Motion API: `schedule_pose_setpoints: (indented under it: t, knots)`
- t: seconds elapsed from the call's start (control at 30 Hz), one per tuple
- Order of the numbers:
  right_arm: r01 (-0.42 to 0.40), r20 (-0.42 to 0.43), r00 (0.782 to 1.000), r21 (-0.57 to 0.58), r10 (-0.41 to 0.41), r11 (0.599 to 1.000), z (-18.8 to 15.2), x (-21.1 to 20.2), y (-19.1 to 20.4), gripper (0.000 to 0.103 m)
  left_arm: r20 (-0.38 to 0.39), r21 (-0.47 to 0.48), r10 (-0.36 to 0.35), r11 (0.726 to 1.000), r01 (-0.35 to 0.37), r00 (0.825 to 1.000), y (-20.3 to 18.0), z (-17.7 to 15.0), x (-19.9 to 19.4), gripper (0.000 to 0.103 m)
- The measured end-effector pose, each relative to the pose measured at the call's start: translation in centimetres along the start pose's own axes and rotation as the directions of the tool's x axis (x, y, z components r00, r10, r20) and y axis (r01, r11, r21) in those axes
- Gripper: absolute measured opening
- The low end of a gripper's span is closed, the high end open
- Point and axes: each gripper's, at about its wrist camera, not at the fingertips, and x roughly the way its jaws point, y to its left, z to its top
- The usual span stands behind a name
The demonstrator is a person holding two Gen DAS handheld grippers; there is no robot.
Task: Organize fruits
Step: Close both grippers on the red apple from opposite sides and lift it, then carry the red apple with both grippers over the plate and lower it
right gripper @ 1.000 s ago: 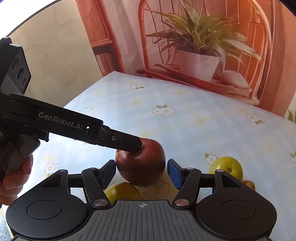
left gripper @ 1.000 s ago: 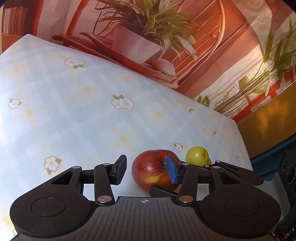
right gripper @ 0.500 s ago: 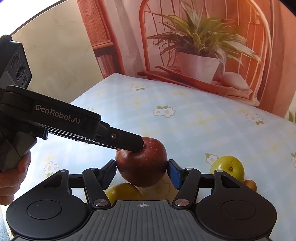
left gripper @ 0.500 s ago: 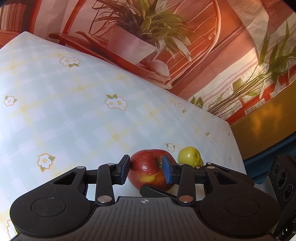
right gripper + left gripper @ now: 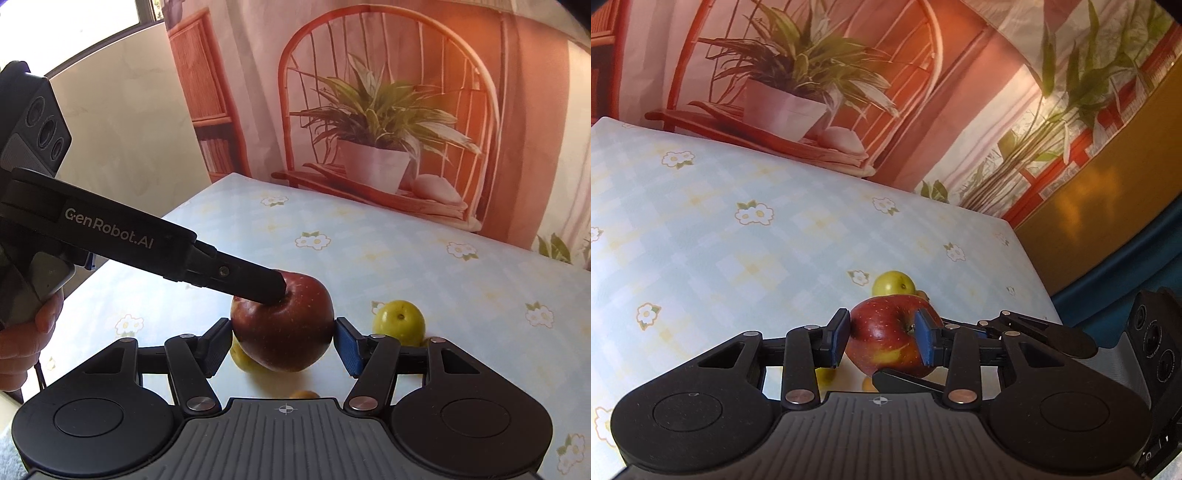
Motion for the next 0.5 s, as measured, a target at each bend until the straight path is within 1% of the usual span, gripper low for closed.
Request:
schedule_pose_setpoints:
  t: [0.23, 0.5]
  knots:
    - [-0.004, -0.01, 1.0, 0.048, 0.004, 0.999, -3.3, -2.6, -0.6, 0.056, -0.056, 0.06, 0.008, 0.998, -0.005, 0.998, -3.0, -2.5, 0.4, 0.041]
    - [-0.009, -0.027, 1.0, 0.074, 0.011, 0.997, -6.4, -4.1, -0.6, 0.056, -0.115, 0.082, 0.012, 0.997, -0.002, 0.993, -4.4, -4.9, 1.1, 0.041]
